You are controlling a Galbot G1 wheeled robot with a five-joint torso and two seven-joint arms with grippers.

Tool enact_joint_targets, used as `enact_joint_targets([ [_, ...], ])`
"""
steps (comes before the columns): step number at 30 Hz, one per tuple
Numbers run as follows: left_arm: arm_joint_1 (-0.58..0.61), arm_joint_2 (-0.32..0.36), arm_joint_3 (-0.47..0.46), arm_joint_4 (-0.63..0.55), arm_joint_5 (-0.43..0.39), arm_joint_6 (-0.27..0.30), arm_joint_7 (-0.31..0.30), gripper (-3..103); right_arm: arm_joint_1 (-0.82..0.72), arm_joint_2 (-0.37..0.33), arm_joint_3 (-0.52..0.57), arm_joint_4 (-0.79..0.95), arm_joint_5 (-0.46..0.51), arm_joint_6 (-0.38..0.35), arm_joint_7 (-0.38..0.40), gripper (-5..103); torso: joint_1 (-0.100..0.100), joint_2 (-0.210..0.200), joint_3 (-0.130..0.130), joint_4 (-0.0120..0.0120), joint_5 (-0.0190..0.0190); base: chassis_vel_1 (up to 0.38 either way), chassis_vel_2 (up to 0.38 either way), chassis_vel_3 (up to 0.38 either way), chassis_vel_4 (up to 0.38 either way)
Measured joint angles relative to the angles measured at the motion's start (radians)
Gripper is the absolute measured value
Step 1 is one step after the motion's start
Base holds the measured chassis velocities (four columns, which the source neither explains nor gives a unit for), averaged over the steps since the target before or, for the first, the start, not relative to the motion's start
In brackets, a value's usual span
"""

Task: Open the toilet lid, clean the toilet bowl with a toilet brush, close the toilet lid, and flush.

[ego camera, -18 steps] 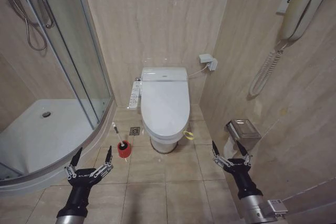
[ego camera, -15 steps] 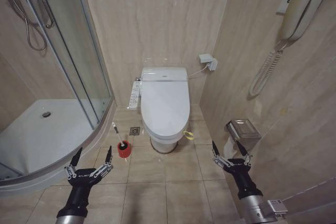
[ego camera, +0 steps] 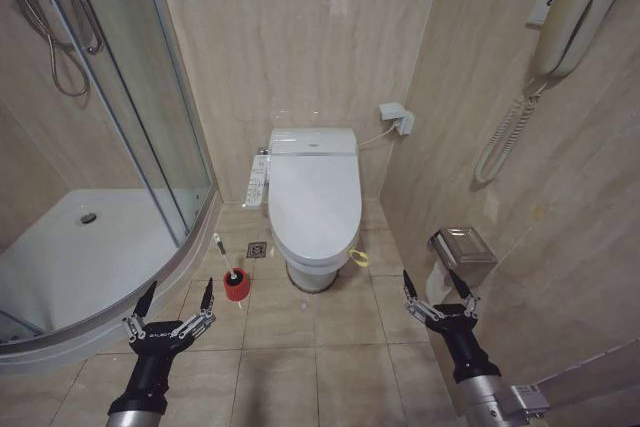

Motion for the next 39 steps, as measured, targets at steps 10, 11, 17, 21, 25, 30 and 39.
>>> enact_joint_targets([
  [10, 0.0, 0.0, 0.0, 0.0, 0.0, 0.0, 0.0, 100, 0.001, -0.002, 0.005, -0.007, 0.041, 0.013, -0.018, 100, 0.0, 0.0, 0.0, 0.0, 0.0, -0.028, 0.021, 0.022, -0.023],
  [11, 0.0, 0.0, 0.0, 0.0, 0.0, 0.0, 0.0, 100, 0.001, -0.002, 0.005, -0.007, 0.041, 0.013, -0.018, 100, 0.0, 0.0, 0.0, 0.0, 0.0, -0.107, 0.082, 0.117, -0.098],
  [17, 0.0, 0.0, 0.0, 0.0, 0.0, 0.0, 0.0, 100, 0.006, -0.004, 0.009, -0.007, 0.043, 0.017, 0.0, 100, 0.0, 0.0, 0.0, 0.0003, 0.0002, -0.163, 0.171, 0.171, -0.157],
  [21, 0.0, 0.0, 0.0, 0.0, 0.0, 0.0, 0.0, 100, 0.015, -0.005, 0.018, -0.01, 0.034, 0.023, 0.037, 100, 0.0, 0.0, 0.0, 0.0, 0.0002, -0.23, 0.22, 0.198, -0.225],
  [25, 0.0, 0.0, 0.0, 0.0, 0.0, 0.0, 0.0, 100, 0.024, -0.007, 0.025, -0.018, 0.025, 0.036, 0.072, 100, 0.001, 0.0, 0.0, -0.0001, 0.0001, -0.156, 0.147, 0.139, -0.146],
  [30, 0.0, 0.0, 0.0, 0.0, 0.0, 0.0, 0.0, 100, 0.028, -0.01, 0.03, -0.025, 0.022, 0.043, 0.062, 100, 0.0, 0.0, 0.0, 0.0, 0.0001, -0.017, 0.004, 0.004, 0.006],
  [39, 0.0, 0.0, 0.0, 0.0, 0.0, 0.0, 0.0, 100, 0.043, -0.006, 0.028, -0.032, 0.015, 0.041, 0.067, 100, -0.001, 0.0, 0.0, 0.0, 0.0, 0.017, -0.024, -0.012, 0.021],
])
